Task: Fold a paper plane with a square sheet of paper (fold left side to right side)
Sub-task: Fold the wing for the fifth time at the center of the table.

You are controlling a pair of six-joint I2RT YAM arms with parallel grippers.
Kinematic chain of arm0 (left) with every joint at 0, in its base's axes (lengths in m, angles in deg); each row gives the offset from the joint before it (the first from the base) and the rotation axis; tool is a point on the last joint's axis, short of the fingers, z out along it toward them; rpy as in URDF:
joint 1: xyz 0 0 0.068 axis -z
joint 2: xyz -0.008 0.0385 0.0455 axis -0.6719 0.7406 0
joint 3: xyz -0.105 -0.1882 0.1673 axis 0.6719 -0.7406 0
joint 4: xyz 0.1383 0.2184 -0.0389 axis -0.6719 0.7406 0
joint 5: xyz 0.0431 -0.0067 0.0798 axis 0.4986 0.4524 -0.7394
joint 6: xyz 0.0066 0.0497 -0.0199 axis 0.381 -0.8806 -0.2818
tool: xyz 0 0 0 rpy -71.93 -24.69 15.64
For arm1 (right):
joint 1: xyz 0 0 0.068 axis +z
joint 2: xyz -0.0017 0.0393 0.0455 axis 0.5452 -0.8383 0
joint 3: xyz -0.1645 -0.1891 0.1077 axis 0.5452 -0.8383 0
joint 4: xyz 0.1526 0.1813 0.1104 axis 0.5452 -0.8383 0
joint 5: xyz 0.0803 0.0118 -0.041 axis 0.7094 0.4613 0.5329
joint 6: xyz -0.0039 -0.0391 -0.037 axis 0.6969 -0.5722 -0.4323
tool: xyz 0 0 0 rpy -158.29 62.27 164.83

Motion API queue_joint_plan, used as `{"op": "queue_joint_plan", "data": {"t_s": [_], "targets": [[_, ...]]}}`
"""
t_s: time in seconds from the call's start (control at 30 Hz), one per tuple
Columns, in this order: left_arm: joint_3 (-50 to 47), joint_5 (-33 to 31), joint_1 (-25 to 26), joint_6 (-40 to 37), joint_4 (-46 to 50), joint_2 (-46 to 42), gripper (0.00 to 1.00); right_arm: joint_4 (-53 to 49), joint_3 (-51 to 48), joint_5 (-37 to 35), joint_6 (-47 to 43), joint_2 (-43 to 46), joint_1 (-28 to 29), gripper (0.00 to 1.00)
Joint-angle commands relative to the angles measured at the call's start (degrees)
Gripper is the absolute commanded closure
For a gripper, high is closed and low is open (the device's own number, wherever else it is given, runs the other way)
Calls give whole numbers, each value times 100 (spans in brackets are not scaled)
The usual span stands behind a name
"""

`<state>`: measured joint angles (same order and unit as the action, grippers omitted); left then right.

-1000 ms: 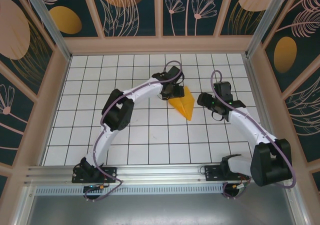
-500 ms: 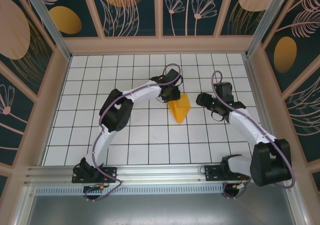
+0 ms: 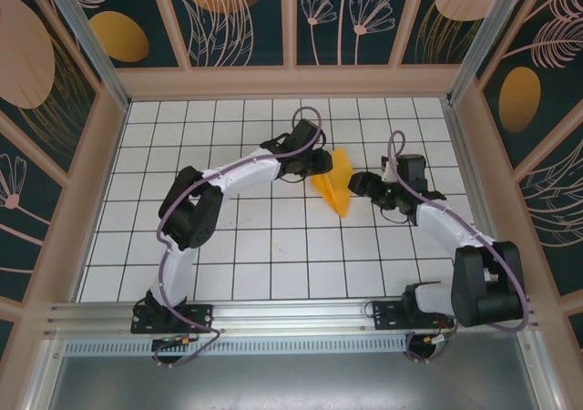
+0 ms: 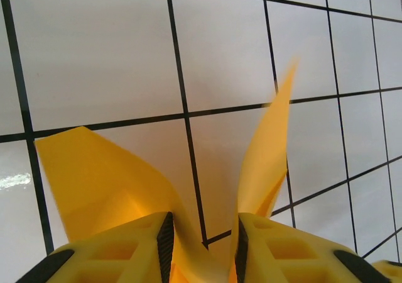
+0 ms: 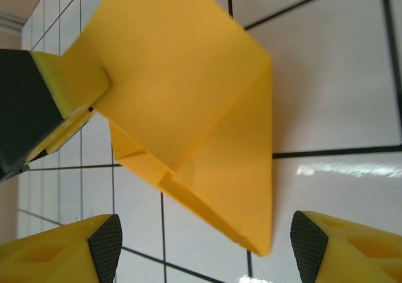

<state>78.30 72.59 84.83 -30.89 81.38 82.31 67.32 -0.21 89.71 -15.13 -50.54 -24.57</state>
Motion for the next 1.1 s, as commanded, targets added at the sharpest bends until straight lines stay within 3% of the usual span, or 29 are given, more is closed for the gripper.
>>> {"op": "queue_joint_plan", "data": {"t_s": [0.0, 0.3, 0.6, 1.07], "targets": [[-304, 169, -14, -137, -372, -224, 66, 882, -352, 820, 568, -172, -154, 26], [-563, 435, -40, -190, -719, -295, 68, 928, -444, 780, 152, -360, -277, 25], [-943, 594, -94, -455, -1060, -463, 68, 2055, -733, 1496, -162, -716, -718, 23], [-1390, 1076, -181, -638, -1642, -570, 69, 3591, -567, 2754, 195, -2183, -847, 31]]}}
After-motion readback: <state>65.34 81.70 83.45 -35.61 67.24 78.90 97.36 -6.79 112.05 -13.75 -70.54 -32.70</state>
